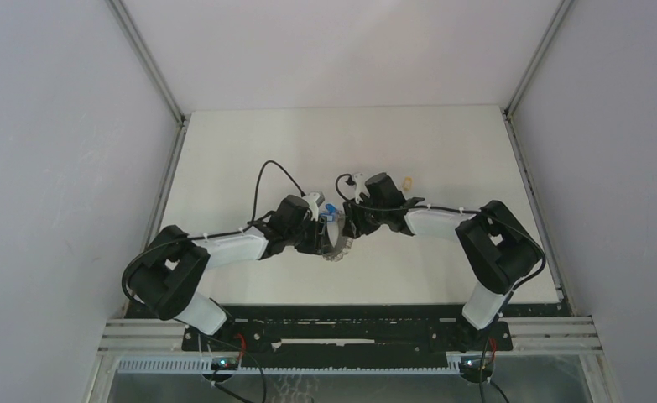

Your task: Put the keys on the keyring

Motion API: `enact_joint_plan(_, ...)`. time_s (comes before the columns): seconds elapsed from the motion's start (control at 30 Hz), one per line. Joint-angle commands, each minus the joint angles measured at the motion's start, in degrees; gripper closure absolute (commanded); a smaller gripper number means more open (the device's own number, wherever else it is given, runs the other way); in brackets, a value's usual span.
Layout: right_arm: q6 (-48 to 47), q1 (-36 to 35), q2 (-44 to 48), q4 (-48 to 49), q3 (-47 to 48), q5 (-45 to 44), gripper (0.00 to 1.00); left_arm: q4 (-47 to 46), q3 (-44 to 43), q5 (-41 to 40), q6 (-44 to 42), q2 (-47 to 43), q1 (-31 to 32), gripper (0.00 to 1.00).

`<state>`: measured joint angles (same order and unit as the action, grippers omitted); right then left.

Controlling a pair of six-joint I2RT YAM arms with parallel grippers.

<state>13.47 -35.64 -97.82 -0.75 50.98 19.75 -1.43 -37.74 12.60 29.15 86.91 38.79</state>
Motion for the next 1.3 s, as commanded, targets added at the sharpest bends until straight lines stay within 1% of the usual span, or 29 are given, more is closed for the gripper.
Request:
enact_joint_plan(0.0,-3.31,0.75,0.28,-1.55,3.19,-3.02,0.54,2.95,-0.15,-2.96,-2.2,-0.83,0.34,0.52)
enact_joint_plan(0.13,-3.27,0.42,3.13,-2.75,1.17,-2.78,0.53,4.04,0.41,-4.61,-2.69,-2.14,0.37,0.52)
enact_joint_plan(0.23,-3.02,-0.05,5.15,-2.4,-0.86,-2.79,0.53,3.91,0.51,-4.19,-2.46,-2.29,0.32,0.52)
enact_joint_plan(0.33,-2.03,-0.35,5.18,-2.47,-1.58,-3.45,0.55,3.28,0.71,-3.6,-2.02,-2.21,0.34,0.52)
enact_joint_plan(0.43,1.84,-0.29,5.14,-2.07,-1.58,-2.46,0.57,2.66,1.1,-2.93,-1.43,-2.28,0.33,0.51)
enact_joint_plan(0.57,10.78,-1.3,4.57,1.82,-2.12,-1.07,0.62,0.99,2.05,-2.15,-0.32,-2.33,0.33,0.51)
enact_joint_plan(0.7,18.04,-2.5,2.39,4.19,-2.44,-5.28,0.65,0.47,2.01,-1.41,0.26,-1.88,0.33,0.51)
enact_joint_plan(0.8,21.7,-2.51,0.99,3.83,-2.46,-7.71,0.66,0.46,2.22,-1.37,0.38,-2.33,0.33,0.51)
enact_joint_plan(1.03,25.92,-2.9,-0.47,4.43,-3.32,-10.47,0.66,0.38,2.4,-1.29,0.52,-2.68,0.34,0.51)
enact_joint_plan(1.2,26.43,-2.95,-1.57,5.68,-3.34,-11.99,0.66,-0.11,2.64,-0.88,0.86,-2.76,0.33,0.51)
enact_joint_plan(1.27,26.34,-2.95,-2.12,7.23,-3.32,-11.33,0.68,-0.55,2.83,-0.65,1.07,-2.82,0.33,0.5)
